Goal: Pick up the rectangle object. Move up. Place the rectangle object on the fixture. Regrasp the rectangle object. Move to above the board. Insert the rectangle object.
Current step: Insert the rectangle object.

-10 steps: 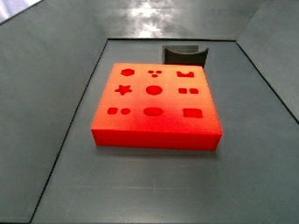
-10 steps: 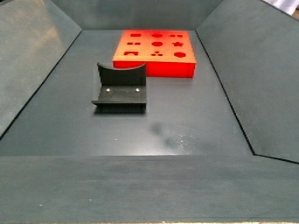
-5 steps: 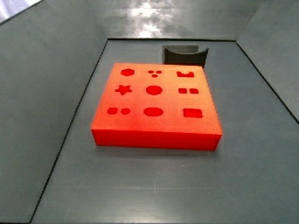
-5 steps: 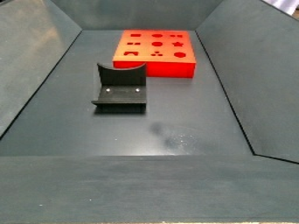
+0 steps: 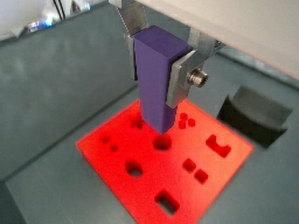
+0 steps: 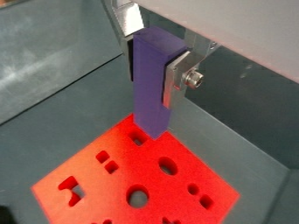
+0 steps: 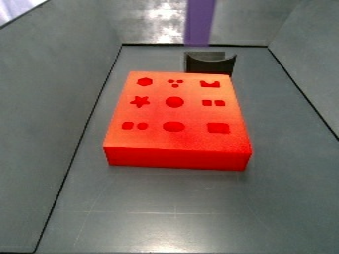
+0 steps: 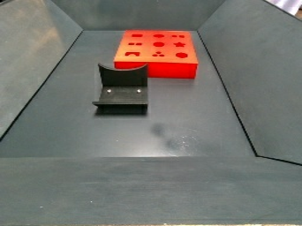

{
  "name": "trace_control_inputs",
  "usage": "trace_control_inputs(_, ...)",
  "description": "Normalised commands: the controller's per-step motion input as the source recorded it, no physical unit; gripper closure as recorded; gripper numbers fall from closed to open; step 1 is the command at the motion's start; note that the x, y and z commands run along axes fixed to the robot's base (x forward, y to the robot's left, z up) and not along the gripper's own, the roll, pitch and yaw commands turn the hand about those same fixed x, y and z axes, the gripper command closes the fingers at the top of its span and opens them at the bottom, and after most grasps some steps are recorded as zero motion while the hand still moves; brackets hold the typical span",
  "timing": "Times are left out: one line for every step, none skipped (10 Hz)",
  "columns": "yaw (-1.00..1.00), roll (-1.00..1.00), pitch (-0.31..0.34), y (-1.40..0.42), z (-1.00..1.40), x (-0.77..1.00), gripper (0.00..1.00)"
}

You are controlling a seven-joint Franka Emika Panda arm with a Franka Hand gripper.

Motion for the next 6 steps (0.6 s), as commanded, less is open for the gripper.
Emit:
trace_control_inputs(0.13,-0.12,-0.041,-0.15,-1.00,0.78,1.00)
trace_control_inputs(0.11,-0.08,-0.039,-0.20,-1.00,0.77,1.00)
trace_control_inputs(0.09,-0.07,-0.033,-0.21,-1.00,0.77,1.00)
trace_control_inputs(0.09,-0.06,-0.030,-0.21,-1.00,0.78,1.00)
trace_control_inputs(0.07,-0.06,-0.041,-0.17,-1.00,0.80,1.00)
trace_control_inputs(0.07,0.06,-0.096,-0.13,-0.80,0.69,1.00)
